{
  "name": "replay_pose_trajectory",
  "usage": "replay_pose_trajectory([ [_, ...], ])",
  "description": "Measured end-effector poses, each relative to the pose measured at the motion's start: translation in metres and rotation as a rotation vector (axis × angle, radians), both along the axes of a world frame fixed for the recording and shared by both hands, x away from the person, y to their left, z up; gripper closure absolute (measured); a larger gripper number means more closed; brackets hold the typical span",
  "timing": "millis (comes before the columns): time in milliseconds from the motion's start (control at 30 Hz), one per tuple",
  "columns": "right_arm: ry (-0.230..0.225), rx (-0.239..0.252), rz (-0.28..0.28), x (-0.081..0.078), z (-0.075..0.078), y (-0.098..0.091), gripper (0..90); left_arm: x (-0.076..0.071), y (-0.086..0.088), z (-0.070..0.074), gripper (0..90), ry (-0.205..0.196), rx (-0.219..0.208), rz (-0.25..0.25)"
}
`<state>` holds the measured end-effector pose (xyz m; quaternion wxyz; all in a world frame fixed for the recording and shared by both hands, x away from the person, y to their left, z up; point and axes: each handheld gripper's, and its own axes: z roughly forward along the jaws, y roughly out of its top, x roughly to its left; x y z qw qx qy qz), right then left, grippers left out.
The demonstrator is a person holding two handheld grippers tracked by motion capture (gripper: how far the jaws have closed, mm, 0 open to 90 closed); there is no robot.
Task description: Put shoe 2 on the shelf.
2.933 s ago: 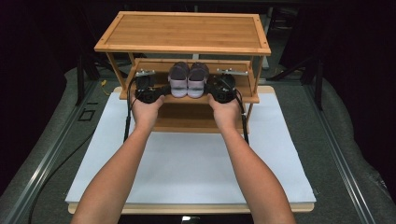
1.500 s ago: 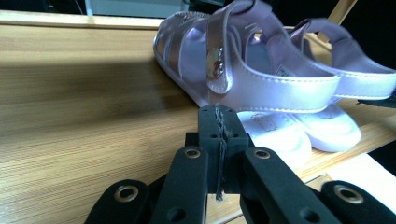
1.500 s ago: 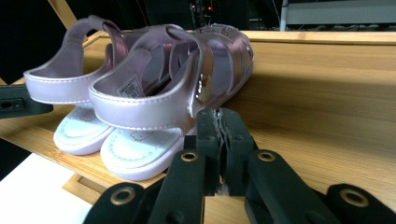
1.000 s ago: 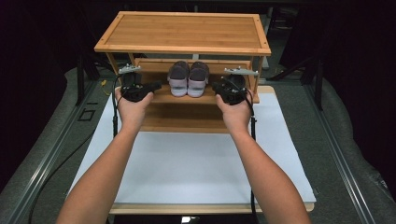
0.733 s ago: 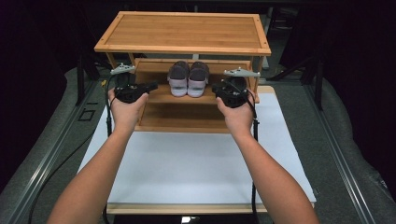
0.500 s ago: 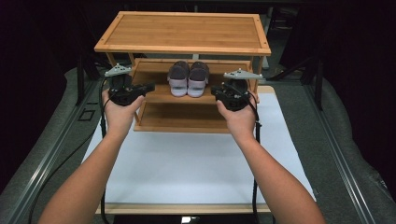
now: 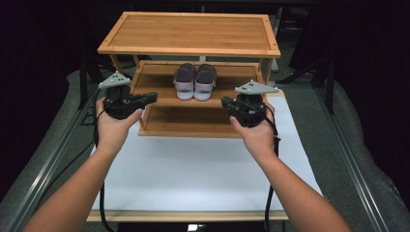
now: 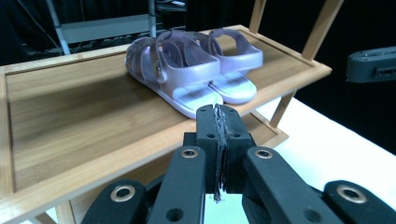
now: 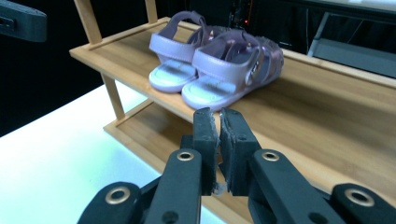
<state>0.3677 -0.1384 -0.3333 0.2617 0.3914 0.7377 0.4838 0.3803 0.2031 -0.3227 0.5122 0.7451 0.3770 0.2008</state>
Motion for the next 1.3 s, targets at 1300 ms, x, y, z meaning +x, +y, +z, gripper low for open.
replay_pose_trajectory([
  [1300, 0.127, 0.058, -0.021, -0.074, -0.088, -0.052, 79.4, -0.067, 0.046, -0.100, 77.1, 0.097, 0.030, -0.003],
])
